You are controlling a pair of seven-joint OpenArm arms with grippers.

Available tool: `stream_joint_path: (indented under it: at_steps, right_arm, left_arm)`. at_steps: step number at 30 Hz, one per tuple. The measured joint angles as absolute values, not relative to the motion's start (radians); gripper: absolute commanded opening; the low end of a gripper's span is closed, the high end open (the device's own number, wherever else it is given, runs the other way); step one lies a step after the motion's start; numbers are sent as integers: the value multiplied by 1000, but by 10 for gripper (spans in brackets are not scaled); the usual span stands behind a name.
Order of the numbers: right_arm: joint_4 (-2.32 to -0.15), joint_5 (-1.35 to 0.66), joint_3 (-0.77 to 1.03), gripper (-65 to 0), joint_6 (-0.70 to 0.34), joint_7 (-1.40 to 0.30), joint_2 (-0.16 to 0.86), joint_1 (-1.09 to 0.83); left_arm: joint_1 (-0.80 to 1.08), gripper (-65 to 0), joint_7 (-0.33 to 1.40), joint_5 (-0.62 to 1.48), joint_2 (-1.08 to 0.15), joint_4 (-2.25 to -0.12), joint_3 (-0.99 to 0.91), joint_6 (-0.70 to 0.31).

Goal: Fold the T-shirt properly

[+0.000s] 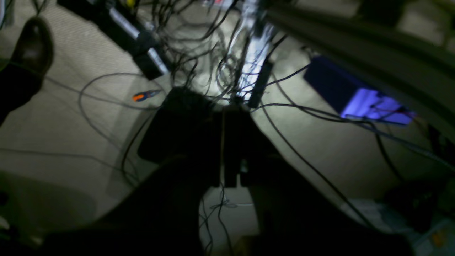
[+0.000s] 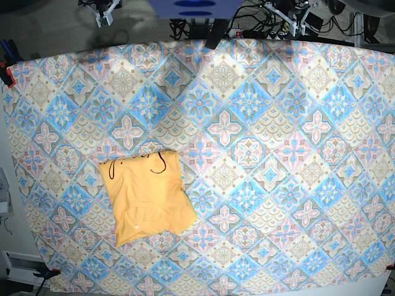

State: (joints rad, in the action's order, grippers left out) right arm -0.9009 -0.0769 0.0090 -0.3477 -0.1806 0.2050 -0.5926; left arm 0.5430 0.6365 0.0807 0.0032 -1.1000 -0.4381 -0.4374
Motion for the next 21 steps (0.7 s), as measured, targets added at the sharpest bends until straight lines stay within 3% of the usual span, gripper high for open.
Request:
stream_joint_path:
  at_steps: [9,17,21]
  right_arm:
    - [-539,-73,-15,-650,-345,-4,200,-438]
    - [-297,-76,-10,-650,-345,129,190,-318]
    - [-227,-78,-7,-650,-344,154,137,-282]
  left_arm:
    - [376,-650,402,-132,-3,-694,-352,-425]
    - [263,-650,139,-176,-7,-360,-210,-184]
    - [220,-650,69,-176,0,-246,-136,-130]
